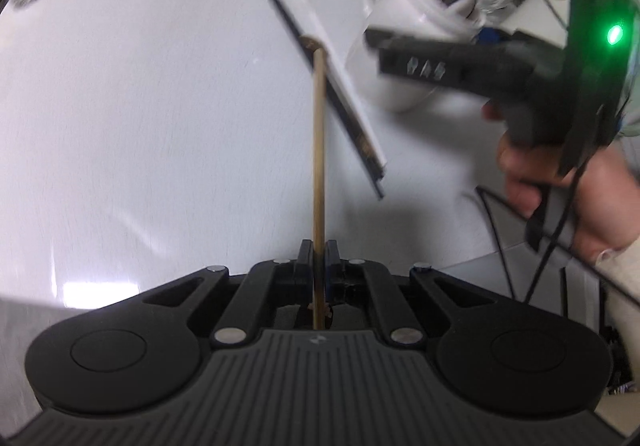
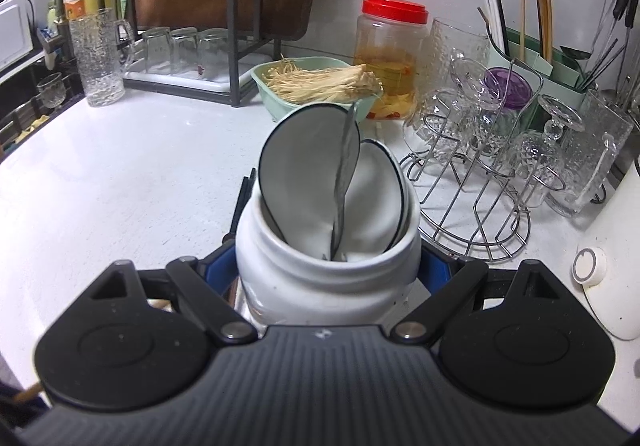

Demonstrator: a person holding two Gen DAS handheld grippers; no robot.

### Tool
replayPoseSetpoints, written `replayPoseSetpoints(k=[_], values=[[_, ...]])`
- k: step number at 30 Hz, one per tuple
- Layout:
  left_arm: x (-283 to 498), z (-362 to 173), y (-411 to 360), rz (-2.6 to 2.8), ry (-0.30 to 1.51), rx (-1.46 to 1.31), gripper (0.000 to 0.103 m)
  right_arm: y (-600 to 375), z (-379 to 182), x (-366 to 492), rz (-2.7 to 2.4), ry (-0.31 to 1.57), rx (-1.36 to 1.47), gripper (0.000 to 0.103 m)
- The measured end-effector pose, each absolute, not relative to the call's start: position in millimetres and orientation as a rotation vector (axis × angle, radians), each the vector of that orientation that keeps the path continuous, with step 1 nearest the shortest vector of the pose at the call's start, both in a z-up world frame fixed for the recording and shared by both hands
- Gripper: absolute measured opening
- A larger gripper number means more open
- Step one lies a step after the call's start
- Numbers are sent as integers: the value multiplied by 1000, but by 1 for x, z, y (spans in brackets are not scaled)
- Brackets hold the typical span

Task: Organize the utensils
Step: 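Lift the wooden chopstick with the left gripper toward the jar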

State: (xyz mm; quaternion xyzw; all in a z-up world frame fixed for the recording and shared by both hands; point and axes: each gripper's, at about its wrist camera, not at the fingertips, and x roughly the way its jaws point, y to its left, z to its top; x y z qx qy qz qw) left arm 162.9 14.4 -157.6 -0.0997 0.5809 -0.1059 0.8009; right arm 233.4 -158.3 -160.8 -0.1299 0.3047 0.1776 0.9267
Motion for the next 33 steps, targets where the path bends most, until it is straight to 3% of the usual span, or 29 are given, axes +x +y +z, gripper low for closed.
replayPoseSetpoints(k=[19, 33], values=[[247, -75, 14, -454, 1233, 36, 5, -157, -163, 230, 337, 606, -253, 92], [291, -16, 27, -540, 1258, 27, 5, -156, -163, 232, 326, 617, -254, 92]])
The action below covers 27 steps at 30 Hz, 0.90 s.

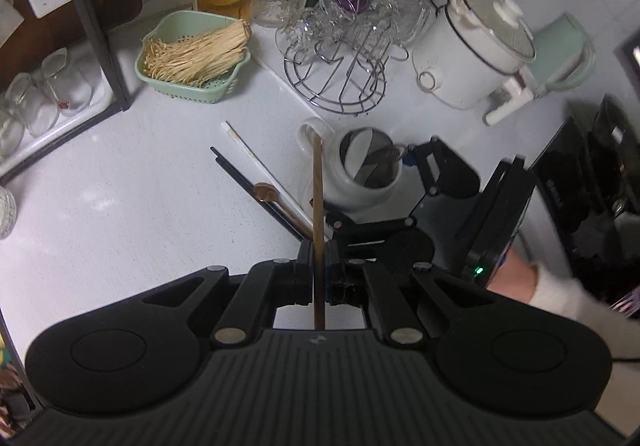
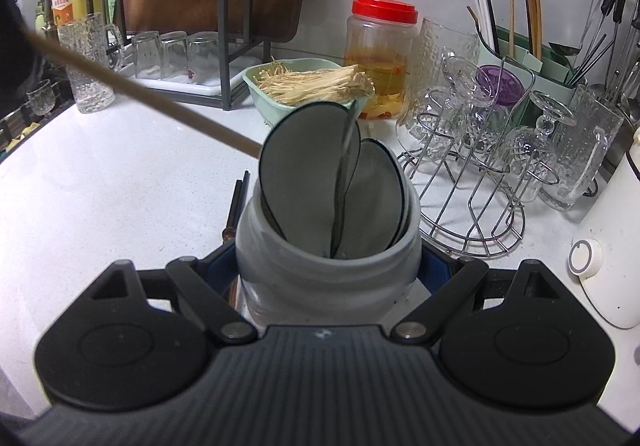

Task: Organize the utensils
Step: 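Lift the wooden chopstick with the left gripper toward the jar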

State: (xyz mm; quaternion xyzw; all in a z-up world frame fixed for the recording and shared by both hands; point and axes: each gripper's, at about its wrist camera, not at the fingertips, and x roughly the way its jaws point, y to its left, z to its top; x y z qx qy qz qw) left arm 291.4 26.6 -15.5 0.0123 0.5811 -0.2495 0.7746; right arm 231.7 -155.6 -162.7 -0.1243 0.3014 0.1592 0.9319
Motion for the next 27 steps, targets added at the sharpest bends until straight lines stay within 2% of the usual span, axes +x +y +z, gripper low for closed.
replayPoseSetpoints(k=[14, 27], values=[[311, 52, 26, -687, 1288, 59, 5, -154, -162, 231, 295, 632, -246, 92], [324, 62, -7, -770, 1406, 270, 5, -152, -162, 230, 266, 640, -235, 92]])
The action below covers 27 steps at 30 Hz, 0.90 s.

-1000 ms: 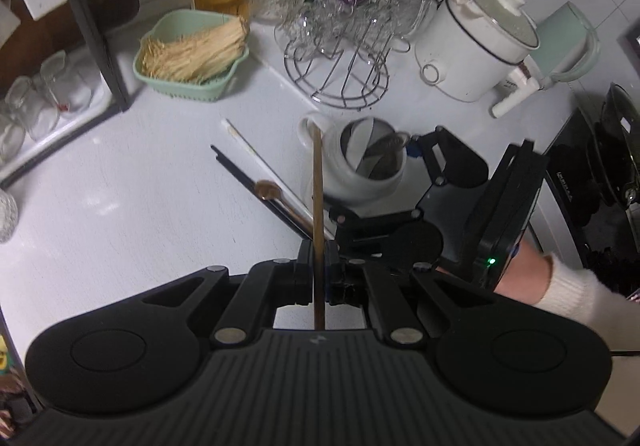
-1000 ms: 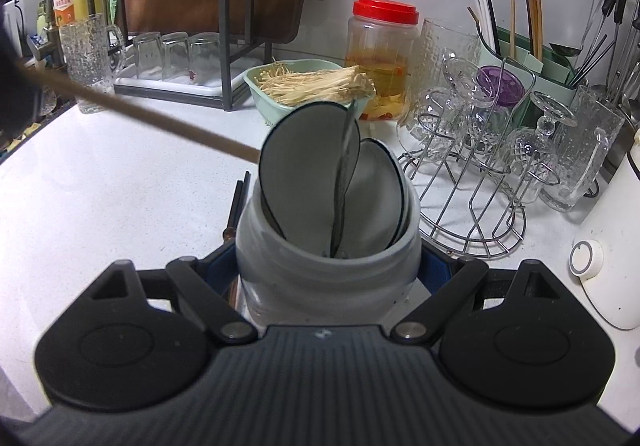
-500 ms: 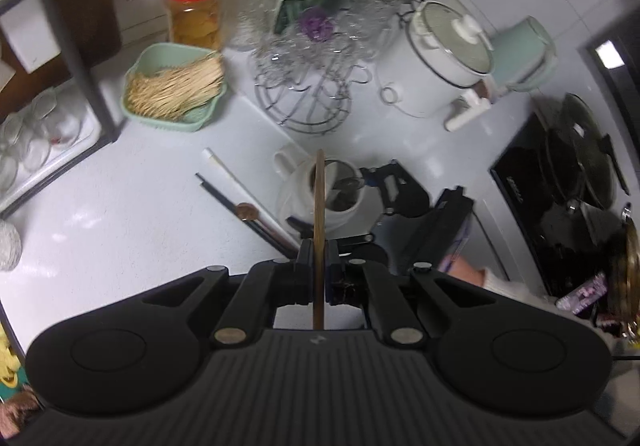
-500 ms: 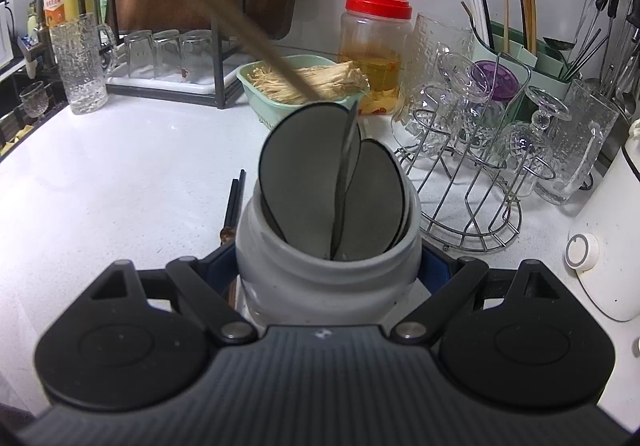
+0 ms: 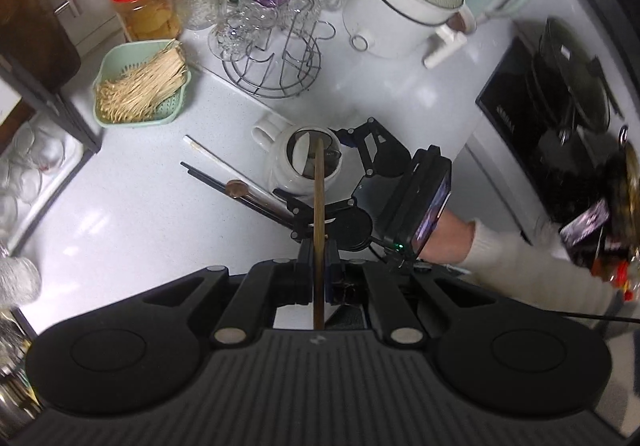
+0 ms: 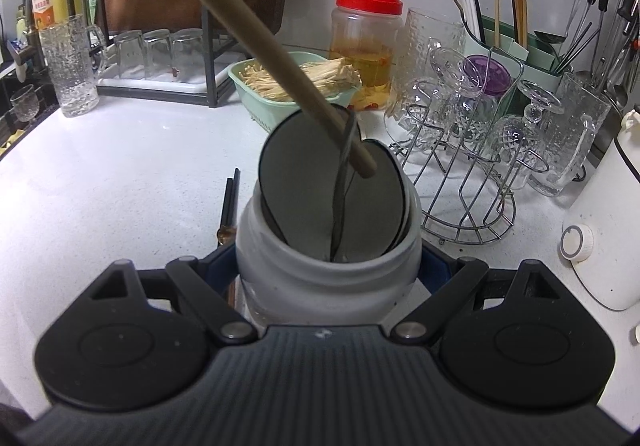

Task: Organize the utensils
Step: 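Lower the wooden chopstick into the jar with the left gripper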

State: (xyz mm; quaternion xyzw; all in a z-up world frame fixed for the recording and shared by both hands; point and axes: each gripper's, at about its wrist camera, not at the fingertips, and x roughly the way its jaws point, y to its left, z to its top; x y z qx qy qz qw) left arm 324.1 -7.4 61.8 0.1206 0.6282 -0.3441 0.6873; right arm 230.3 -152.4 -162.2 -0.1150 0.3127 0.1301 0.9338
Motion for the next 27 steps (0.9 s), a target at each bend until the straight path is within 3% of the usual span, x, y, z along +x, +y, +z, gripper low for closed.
replayPoseSetpoints(k=[12, 27], values=[[350, 30, -64, -798, 1481, 483, 6, -153, -162, 230, 263, 640, -232, 93], [371, 37, -151, -919, 1337, 733, 6, -151, -162, 230, 265, 642, -238, 93]])
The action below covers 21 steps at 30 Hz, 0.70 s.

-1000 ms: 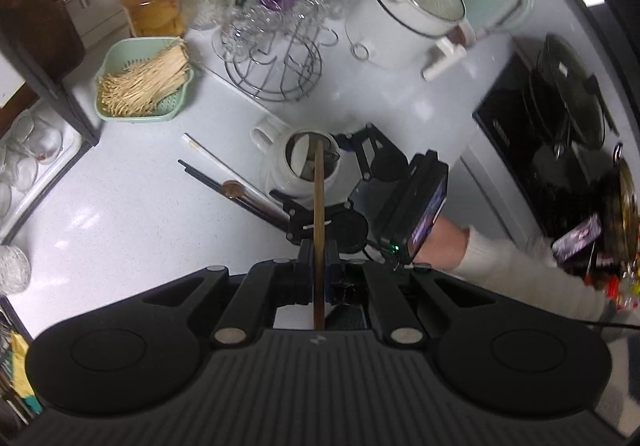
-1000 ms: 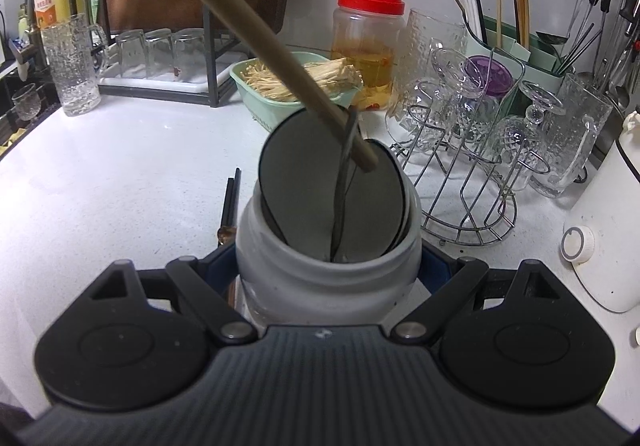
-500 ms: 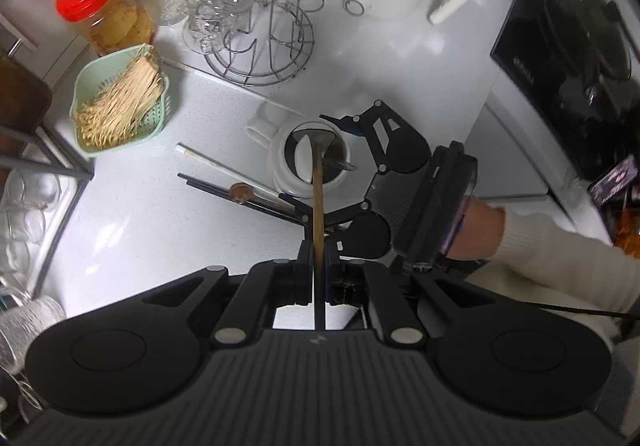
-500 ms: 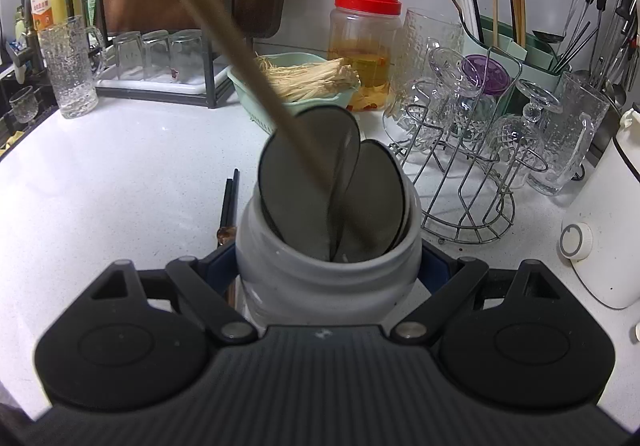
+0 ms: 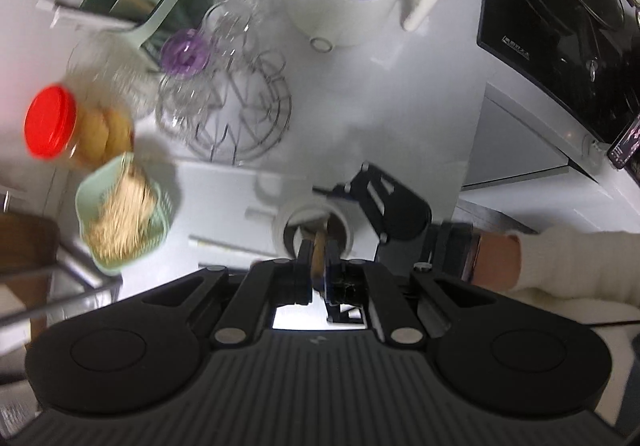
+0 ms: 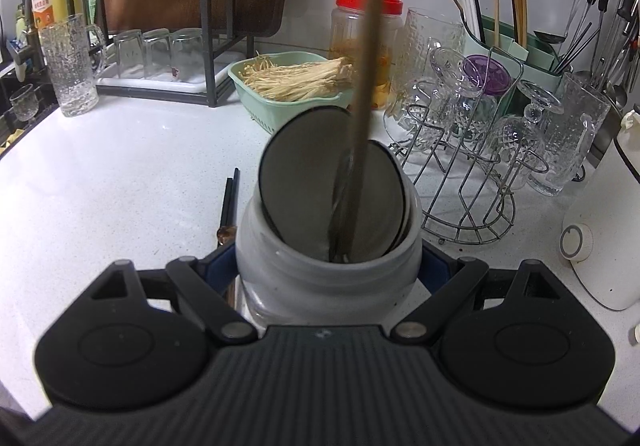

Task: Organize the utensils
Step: 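Lower the wooden chopstick into the jar with the left gripper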

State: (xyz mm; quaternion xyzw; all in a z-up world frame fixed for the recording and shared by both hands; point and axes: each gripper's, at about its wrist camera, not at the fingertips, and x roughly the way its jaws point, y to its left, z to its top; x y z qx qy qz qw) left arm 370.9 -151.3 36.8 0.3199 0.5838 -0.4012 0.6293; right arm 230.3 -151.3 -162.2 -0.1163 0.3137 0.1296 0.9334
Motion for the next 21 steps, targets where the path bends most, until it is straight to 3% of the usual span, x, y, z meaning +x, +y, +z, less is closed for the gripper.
replayPoseSetpoints(k=[10, 21], values=[[369, 19, -187, -940, 1309, 817, 6, -152, -163, 230, 276, 636, -248, 93], [371, 4, -172, -904, 1322, 781, 6, -151, -163, 230, 283, 629, -252, 93]])
